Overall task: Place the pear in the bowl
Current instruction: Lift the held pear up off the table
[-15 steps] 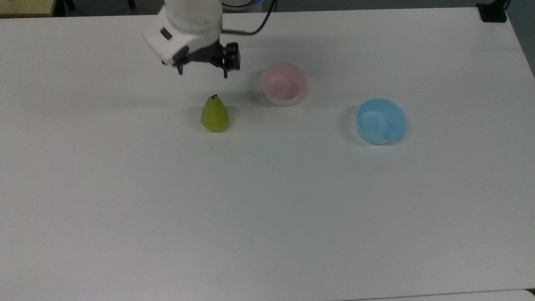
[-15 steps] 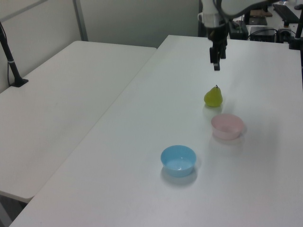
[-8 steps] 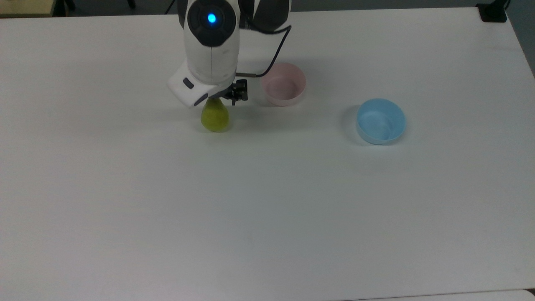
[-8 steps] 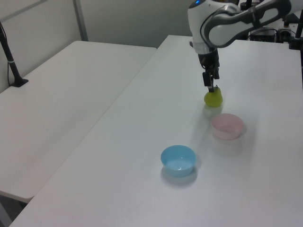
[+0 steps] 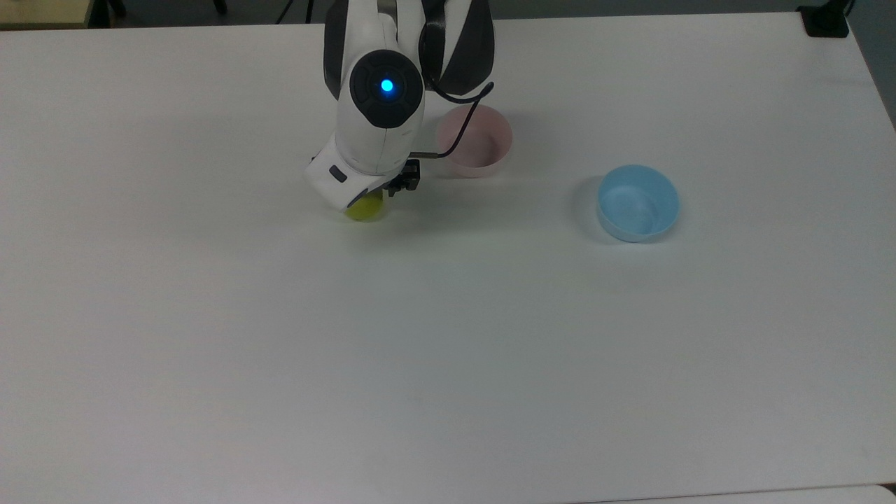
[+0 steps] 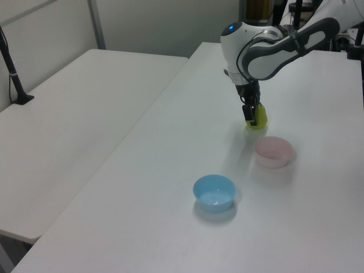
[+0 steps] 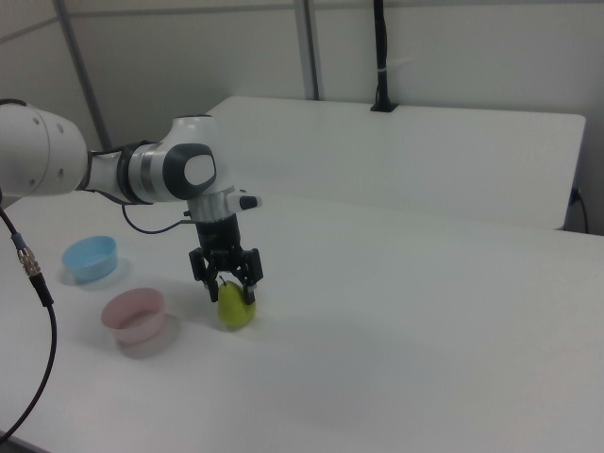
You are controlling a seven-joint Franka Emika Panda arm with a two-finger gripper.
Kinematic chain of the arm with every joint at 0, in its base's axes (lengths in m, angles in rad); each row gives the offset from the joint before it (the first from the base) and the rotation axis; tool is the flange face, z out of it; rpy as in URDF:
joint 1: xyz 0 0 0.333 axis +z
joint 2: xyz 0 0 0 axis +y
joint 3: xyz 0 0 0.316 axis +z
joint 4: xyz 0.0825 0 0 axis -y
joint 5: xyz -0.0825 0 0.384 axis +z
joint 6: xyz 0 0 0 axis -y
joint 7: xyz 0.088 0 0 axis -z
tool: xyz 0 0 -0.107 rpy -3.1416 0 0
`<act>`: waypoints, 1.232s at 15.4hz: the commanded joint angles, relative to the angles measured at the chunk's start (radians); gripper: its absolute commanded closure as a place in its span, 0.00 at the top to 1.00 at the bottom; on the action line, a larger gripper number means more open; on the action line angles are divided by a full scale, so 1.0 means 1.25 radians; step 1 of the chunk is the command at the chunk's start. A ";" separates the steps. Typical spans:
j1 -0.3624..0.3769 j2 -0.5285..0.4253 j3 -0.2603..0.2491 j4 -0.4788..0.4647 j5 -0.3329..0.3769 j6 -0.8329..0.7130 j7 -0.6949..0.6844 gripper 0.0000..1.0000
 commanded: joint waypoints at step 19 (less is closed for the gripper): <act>0.115 -0.191 -0.021 0.009 0.054 -0.147 -0.010 0.20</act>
